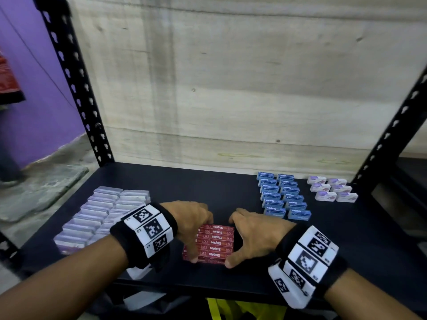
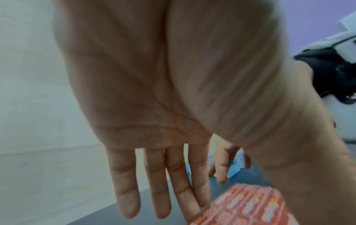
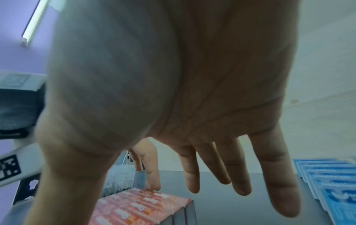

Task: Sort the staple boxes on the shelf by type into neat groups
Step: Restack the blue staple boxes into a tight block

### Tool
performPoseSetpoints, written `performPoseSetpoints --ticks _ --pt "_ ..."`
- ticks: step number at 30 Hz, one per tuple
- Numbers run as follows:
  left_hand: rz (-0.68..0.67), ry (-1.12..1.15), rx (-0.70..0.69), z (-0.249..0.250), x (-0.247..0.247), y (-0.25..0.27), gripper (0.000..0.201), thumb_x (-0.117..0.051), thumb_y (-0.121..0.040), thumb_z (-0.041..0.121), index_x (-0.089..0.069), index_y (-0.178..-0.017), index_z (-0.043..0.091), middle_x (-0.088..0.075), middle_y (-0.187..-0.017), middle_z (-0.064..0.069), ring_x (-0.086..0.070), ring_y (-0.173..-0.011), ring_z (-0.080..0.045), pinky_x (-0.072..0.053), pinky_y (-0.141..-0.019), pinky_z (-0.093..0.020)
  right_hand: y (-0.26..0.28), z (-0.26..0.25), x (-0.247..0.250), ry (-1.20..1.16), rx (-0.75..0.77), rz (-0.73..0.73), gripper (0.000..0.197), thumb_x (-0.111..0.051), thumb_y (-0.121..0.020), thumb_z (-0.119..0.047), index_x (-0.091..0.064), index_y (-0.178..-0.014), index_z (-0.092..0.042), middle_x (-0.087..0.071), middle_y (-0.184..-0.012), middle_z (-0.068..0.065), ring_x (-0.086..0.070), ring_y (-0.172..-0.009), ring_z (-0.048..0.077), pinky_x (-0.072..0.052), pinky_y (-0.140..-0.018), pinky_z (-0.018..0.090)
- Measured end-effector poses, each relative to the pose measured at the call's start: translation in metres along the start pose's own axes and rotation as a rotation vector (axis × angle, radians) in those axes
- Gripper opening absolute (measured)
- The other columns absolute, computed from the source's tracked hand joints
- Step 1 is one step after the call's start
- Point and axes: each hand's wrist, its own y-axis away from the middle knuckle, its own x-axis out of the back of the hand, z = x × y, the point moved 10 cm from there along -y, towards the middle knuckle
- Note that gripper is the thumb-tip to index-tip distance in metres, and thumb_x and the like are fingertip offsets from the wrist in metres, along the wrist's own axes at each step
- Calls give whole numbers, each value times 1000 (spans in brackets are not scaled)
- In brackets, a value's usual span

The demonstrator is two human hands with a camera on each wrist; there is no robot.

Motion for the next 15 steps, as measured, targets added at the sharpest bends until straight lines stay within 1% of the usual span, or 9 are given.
performPoseSetpoints --ticks 2,4,8,12,15 --pt "7 -2 4 -1 -1 -1 86 -88 -62 43 -45 -135 28 -45 -124 11 -47 -114 -14 -44 -101 -39 -1 -1 -1 12 4 2 89 -75 -64 -73 -42 -128 -21 -44 -130 -2 -51 -111 19 -49 -95 45" --pt "16 17 6 -3 -2 -2 84 -88 -62 42 -46 -134 29 -45 -122 11 -48 -113 -13 -45 -100 -38 -3 -3 -1 20 16 10 83 -75 -65 -70 -43 -125 -22 -42 -134 0 -50 -115 21 -48 -96 45" --pt "18 12 12 -10 -3 0 81 -89 -61 42 -49 -130 29 -47 -119 11 -49 -109 -12 -46 -98 -36 -10 -12 0 58 43 10 80 -74 -67 -69 -44 -123 -21 -37 -143 3 -45 -126 24 -46 -98 46" --pt "8 -3 40 -26 -6 8 83 -89 -60 43 -48 -130 29 -47 -121 10 -49 -110 -13 -46 -99 -37 -21 -29 4 77 71 19 79 -75 -67 -69 -45 -121 -21 -36 -145 5 -45 -126 25 -46 -95 45" --pt "7 4 61 -39 -9 15 82 -89 -60 43 -48 -130 28 -47 -120 10 -49 -110 -12 -46 -99 -36 -29 -43 8 77 99 25 79 -76 -66 -69 -46 -121 -21 -39 -141 3 -46 -123 24 -47 -94 44"
